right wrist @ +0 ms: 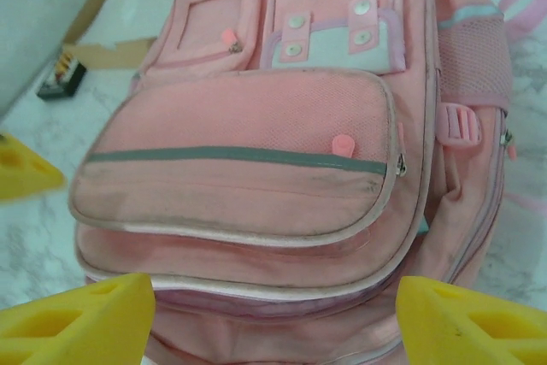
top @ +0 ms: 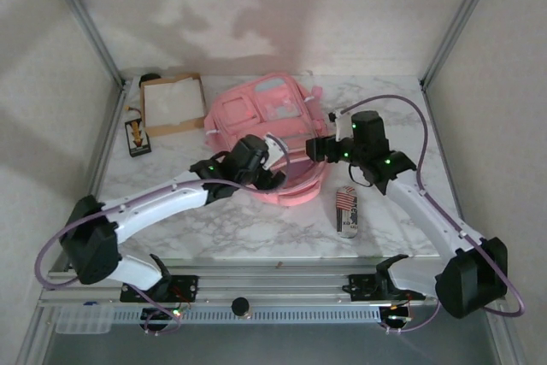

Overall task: Pack the student bag
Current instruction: Open the student bag at the top-center of the table, then move the pencil pouch to the student bag.

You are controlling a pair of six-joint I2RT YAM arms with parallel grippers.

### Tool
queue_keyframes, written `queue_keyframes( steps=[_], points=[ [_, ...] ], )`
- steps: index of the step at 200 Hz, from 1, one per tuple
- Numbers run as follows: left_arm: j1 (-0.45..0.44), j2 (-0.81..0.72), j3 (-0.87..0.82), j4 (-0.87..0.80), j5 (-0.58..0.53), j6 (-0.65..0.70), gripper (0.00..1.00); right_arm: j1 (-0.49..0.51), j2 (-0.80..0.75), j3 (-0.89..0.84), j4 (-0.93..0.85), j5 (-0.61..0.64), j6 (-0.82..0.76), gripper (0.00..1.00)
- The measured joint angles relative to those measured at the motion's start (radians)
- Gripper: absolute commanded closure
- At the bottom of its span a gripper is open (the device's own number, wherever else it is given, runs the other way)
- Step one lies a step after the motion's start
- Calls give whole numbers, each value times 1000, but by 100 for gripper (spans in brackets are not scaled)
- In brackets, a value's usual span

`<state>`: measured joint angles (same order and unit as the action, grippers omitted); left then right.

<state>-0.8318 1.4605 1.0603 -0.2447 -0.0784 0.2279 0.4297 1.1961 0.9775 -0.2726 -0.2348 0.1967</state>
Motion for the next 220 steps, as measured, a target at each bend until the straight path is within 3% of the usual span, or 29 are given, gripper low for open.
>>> queue_keyframes(
  steps=[36, 45, 85, 94, 116, 162, 195, 220],
  points=[
    [-18, 123, 12, 11, -27, 102, 6, -21, -23, -20, 3, -3, 119, 25],
    [-18, 138, 17, 24, -35, 117, 10, -24, -24, -31, 8, -2, 145, 26],
    [-18, 238, 132, 98, -151, 148, 57, -33, -10, -70, 13, 18, 294, 36],
    [-17, 246, 146, 115, -171, 158, 73, -37, -9, -72, 13, 32, 328, 39],
    [-14, 252, 182, 120, -187, 165, 100, -66, -26, -98, 18, 59, 416, 47],
    [6, 284, 360, 61, -251, 76, 100, -88, 4, -190, 145, 64, 612, 61],
    [10, 297, 453, 13, -258, -17, 100, -33, 178, -179, 297, 71, 723, 71],
    [10, 297, 455, -2, -232, -42, 100, -23, 328, -141, 369, 132, 786, 70]
  ],
)
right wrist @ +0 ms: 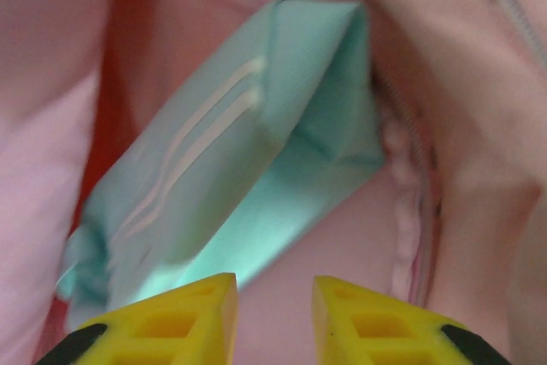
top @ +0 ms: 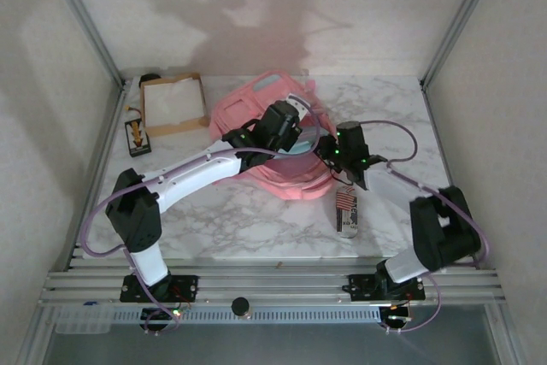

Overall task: Pack the student bag
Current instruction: Move the pencil pouch to the student bag.

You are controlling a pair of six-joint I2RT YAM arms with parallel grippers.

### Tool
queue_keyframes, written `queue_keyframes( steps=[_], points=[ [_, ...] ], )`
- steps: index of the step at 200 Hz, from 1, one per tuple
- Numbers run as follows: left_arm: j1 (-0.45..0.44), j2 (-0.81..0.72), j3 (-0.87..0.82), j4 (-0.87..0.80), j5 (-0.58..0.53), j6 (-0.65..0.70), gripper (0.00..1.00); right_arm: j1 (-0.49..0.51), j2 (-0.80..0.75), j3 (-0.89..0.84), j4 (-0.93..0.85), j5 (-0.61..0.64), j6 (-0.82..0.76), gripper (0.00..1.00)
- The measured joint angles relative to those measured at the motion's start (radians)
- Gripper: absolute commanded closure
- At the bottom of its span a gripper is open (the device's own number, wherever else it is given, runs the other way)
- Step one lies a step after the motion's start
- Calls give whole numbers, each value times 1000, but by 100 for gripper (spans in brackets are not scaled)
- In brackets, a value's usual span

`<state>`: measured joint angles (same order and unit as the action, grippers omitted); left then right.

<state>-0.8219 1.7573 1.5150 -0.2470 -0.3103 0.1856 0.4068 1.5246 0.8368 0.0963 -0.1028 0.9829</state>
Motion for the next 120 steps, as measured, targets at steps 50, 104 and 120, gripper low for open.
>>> queue_keyframes(
  steps=[50, 104, 120],
  points=[
    [2, 0, 0, -15, 71, 1, 100, 28, 287, 190, 188, 46, 68, 77],
    [35, 18, 58, -39, 79, -22, 100, 117, 388, 248, 373, 130, 121, 76],
    [47, 21, 69, -37, 87, -38, 100, 121, 316, 151, 385, 124, 114, 67]
  ],
)
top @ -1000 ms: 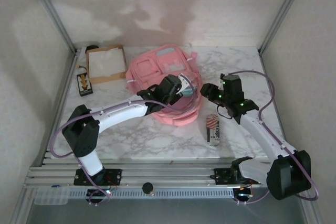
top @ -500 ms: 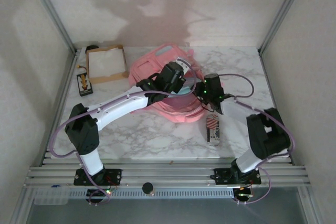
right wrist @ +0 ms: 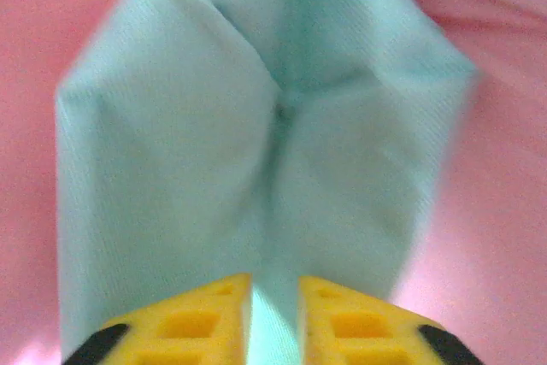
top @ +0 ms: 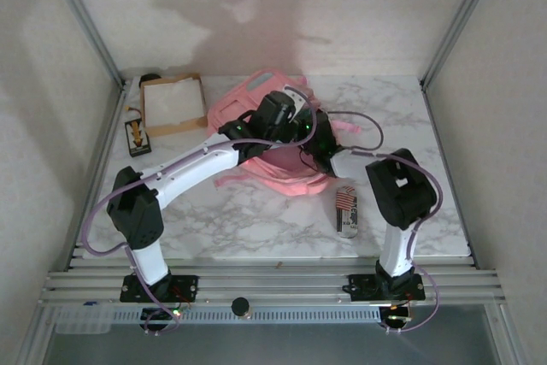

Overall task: Pack the student bag
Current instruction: Move the pencil pouch to the student bag.

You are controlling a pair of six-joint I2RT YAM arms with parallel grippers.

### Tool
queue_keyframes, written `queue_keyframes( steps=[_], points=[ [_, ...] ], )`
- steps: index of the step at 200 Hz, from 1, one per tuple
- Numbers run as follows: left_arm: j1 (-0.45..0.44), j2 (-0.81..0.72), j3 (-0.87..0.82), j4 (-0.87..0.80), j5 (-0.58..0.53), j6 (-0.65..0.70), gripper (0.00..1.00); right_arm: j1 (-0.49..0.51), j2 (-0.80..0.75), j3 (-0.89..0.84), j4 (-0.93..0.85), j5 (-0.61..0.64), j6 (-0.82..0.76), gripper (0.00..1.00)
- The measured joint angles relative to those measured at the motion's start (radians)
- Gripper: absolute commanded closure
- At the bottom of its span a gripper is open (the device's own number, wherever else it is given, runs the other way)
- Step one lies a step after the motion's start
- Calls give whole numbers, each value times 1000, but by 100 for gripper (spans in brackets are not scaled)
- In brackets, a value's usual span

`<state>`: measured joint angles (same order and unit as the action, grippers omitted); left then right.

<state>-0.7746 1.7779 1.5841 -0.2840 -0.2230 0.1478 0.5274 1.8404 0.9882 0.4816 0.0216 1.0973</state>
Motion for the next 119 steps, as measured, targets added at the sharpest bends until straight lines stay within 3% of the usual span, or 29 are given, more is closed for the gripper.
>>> queue_keyframes(
  steps=[53, 77, 104, 119],
  points=[
    [4, 0, 0, -2, 43, -21, 100, -176, -155, -58, -19, -98, -61, 45],
    [5, 0, 0, -4, 48, -21, 100, -240, -95, 16, -30, -165, -80, 45],
    [5, 0, 0, -5, 59, -21, 100, -259, -5, 95, -43, -223, -84, 55],
    [5, 0, 0, -6, 63, -21, 100, -258, 40, 131, -42, -256, -87, 54]
  ],
)
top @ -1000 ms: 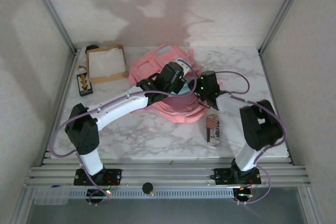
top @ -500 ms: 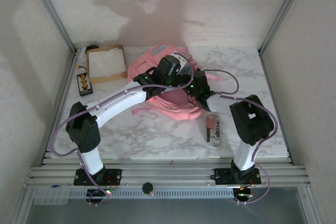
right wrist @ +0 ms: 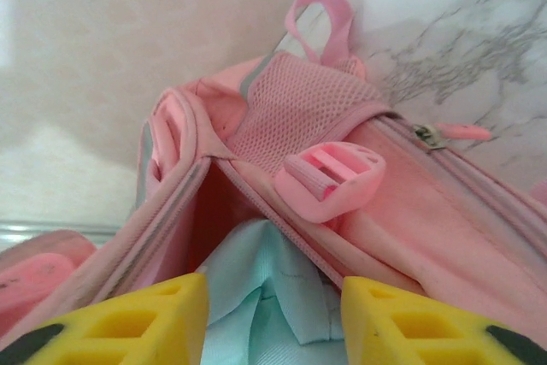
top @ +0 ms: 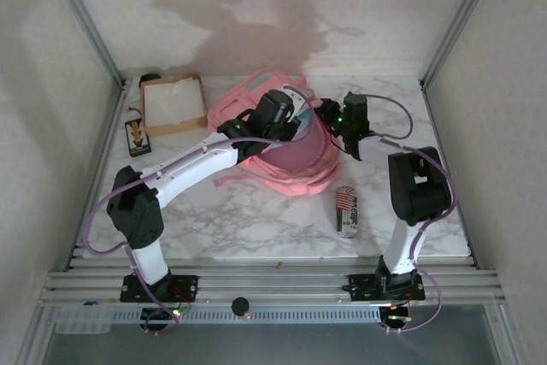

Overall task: Pack the student bag
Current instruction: Move the pencil pouch to the student bag.

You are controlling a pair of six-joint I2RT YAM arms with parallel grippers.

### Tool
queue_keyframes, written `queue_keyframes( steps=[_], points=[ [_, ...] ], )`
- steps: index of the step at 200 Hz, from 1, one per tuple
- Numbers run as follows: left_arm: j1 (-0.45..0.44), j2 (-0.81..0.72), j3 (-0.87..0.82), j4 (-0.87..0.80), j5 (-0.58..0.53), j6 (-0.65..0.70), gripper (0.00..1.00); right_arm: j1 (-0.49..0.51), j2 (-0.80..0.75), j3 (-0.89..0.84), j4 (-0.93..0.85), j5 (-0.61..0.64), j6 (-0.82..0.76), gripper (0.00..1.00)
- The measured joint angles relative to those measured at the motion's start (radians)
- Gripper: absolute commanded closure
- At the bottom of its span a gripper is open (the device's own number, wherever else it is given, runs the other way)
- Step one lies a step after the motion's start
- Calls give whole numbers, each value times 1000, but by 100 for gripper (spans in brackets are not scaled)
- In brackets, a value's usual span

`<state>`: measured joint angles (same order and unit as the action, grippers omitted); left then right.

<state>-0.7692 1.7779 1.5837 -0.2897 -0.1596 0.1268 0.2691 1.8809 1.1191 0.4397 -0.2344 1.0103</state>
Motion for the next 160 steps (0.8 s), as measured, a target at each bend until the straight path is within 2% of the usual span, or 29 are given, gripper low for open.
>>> queue_keyframes(
  steps=[10, 48, 58, 72, 90, 126, 152, 160],
  points=[
    [0, 0, 0, 0, 5, 0, 100, 1, 23, 26, -8, -7, -1, 49],
    [2, 0, 0, 0, 11, 0, 100, 2, 89, 120, -43, -25, -4, 50],
    [2, 0, 0, 0, 14, 0, 100, 3, 111, 143, -51, -27, -4, 52],
    [3, 0, 0, 0, 16, 0, 100, 10, 136, 170, -60, -25, 0, 60],
    [5, 2, 0, 1, 18, -1, 100, 26, 150, 173, -57, -21, 8, 60],
    [6, 6, 0, 0, 37, 0, 100, 51, 169, 154, 6, -22, 43, 70],
    [7, 16, 0, 0, 44, -1, 100, 84, 180, 136, 49, -7, 51, 72],
    [7, 19, 0, 0, 45, -1, 100, 96, 180, 128, 58, 3, 52, 69]
  ],
)
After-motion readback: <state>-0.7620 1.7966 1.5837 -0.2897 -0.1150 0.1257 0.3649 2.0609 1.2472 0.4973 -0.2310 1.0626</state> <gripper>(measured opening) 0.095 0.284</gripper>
